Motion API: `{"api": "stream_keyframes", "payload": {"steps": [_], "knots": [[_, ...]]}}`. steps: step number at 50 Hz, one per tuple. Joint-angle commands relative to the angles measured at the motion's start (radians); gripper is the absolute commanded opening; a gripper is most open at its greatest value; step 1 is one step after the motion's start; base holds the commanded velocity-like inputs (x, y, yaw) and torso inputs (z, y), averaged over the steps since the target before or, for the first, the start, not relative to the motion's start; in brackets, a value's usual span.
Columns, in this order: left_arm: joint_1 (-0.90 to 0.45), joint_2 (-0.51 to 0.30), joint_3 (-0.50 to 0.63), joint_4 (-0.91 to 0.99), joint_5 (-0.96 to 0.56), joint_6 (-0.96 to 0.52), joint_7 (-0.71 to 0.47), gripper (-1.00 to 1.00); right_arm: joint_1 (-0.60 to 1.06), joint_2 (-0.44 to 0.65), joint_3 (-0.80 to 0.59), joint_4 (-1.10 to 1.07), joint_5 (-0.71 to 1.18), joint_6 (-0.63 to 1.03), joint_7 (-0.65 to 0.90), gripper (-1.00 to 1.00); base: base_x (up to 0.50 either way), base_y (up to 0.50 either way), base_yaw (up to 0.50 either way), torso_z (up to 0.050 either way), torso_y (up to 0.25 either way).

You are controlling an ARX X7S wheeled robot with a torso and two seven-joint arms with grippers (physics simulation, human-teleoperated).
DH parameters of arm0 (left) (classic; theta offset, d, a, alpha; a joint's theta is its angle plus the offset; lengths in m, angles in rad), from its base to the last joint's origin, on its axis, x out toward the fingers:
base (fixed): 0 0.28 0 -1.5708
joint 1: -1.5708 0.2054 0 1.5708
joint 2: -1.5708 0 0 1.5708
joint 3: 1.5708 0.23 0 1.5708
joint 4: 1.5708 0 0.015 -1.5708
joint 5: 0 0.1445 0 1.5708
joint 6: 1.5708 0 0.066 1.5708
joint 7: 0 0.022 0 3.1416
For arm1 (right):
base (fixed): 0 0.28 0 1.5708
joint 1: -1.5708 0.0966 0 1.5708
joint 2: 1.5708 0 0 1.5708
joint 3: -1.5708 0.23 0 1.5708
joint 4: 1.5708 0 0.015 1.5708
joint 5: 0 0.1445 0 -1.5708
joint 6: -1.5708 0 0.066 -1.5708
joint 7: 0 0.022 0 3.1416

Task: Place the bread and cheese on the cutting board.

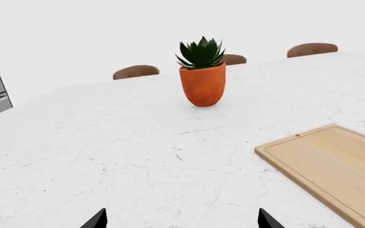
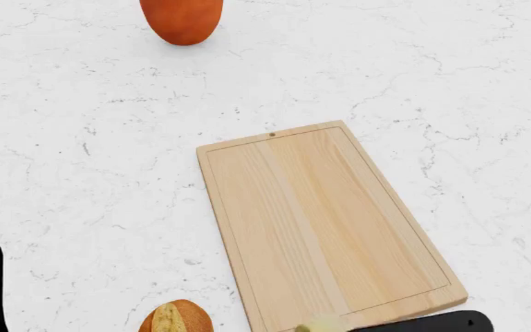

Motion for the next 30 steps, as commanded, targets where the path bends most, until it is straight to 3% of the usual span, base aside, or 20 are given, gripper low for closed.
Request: {"api": "stream_keyframes", "payload": {"steps": [1, 6, 13, 22, 30], "knots": [[-0.001, -0.002, 0.008, -0.002, 0.004, 0.004, 0.000, 1.00, 0.146, 0.019, 0.013, -0.002, 0.126, 0.003, 0.098, -1.00, 0.00, 0.00, 0.00, 0.000, 0.000], [0.005, -0.004, 0.006, -0.004, 0.006, 0.010, 0.003, 1.00, 0.306, 0.014, -0.009, 0.113, 0.141, 0.025, 0.116, -1.00, 0.00, 0.00, 0.00, 0.000, 0.000], [0.013, -0.005, -0.003, -0.009, 0.001, 0.022, 0.001, 1.00, 0.526, -0.041, -0.075, 0.350, -0.011, 0.058, -0.048, -1.00, 0.00, 0.00, 0.00, 0.000, 0.000], [0.017, 0.004, 0.018, -0.017, 0.024, 0.024, 0.017, 1.00, 0.676, -0.144, -0.237, 0.670, -0.328, -0.035, -0.309, -1.00, 0.00, 0.00, 0.00, 0.000, 0.000], [0.026, -0.005, 0.008, -0.016, 0.017, 0.034, 0.017, 1.00, 0.725, -0.195, -0.328, 0.869, -0.474, -0.134, -0.450, -1.00, 0.00, 0.00, 0.00, 0.000, 0.000]]}}
